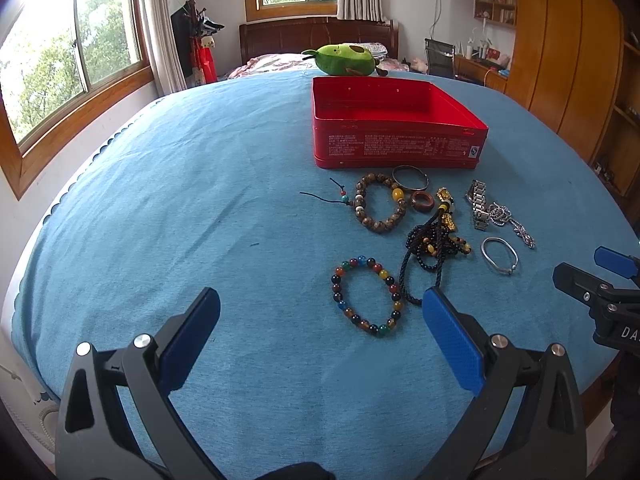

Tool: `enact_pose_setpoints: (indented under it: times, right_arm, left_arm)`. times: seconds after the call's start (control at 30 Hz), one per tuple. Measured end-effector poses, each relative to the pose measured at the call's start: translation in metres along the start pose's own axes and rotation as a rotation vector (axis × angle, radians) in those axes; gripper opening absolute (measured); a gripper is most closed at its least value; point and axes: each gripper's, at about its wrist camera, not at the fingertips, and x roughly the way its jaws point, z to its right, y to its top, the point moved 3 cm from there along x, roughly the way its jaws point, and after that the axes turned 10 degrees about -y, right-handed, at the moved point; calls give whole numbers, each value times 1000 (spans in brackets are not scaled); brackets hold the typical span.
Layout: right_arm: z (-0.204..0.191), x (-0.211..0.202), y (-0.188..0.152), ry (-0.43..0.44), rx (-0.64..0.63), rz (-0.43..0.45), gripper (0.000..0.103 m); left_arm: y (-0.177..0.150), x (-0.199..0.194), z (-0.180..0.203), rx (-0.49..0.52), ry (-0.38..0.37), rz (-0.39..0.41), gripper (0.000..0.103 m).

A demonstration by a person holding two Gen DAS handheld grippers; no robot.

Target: Organize jewelry

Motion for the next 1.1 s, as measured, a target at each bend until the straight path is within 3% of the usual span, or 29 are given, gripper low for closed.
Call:
enact_pose_setpoints:
  times: [1.1]
  right_arm:
    - [-1, 4, 0, 3, -1, -3, 99]
  left_arm:
    - [-2, 2, -4, -2, 3, -3, 100]
